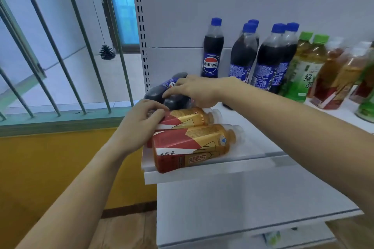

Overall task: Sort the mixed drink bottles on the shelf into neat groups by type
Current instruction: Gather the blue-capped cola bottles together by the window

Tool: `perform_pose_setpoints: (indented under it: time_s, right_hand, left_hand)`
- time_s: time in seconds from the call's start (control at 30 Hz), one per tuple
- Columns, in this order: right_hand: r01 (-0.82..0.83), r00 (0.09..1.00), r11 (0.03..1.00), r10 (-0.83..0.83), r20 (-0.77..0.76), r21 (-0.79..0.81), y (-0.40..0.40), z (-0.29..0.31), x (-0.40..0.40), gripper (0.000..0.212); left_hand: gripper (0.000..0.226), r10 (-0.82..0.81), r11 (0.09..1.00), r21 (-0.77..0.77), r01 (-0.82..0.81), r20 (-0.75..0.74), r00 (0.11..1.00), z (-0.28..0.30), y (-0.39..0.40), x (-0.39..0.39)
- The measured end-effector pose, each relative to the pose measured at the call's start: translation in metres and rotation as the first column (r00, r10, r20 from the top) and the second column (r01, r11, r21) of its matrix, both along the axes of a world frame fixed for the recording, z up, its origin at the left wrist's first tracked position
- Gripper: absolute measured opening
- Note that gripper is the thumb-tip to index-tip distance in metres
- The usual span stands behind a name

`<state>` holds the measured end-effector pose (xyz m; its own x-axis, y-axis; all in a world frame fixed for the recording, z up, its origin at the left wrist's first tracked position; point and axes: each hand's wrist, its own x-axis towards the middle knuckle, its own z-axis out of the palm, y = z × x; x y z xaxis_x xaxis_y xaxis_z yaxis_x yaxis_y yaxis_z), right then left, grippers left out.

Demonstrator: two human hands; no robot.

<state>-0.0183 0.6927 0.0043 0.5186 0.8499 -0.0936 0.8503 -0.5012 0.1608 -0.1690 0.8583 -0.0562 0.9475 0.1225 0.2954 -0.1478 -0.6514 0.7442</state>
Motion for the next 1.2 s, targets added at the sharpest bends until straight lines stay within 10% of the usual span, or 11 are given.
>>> perform_pose_setpoints:
  time_s: [0.33, 0.57, 0.9, 1.2]
  right_hand:
    - [-0.002, 0.999, 0.985, 0.008, -0.034, 0.171, 0.011, 0.002, 0.004, 0.069]
    - [0.228, 0.972, 0.751, -0.140, -0.188, 0.620, -0.007, 0.029, 0.005, 0.068]
    - [0.574, 0.811, 0.353, -0.122, -0.572, 0.738, -0.011, 0.030, 0.006, 0.053]
    - [0.525, 0.851, 0.386, -0.236, -0.469, 0.758, -0.007, 0.027, 0.007, 0.061]
  left_hand:
    - [0.047, 0.054, 0.766, -0.640, 0.062, 0.160, 0.986, -0.036, -0.001, -0.006]
    - [0.045, 0.149, 0.834, -0.551, -0.010, 0.208, 0.967, -0.054, 0.002, 0.006]
    - [0.049, 0.089, 0.830, -0.554, 0.068, 0.251, 0.964, -0.060, -0.002, 0.008]
    - [0.046, 0.080, 0.818, -0.569, 0.085, 0.259, 0.963, -0.059, -0.004, 0.007]
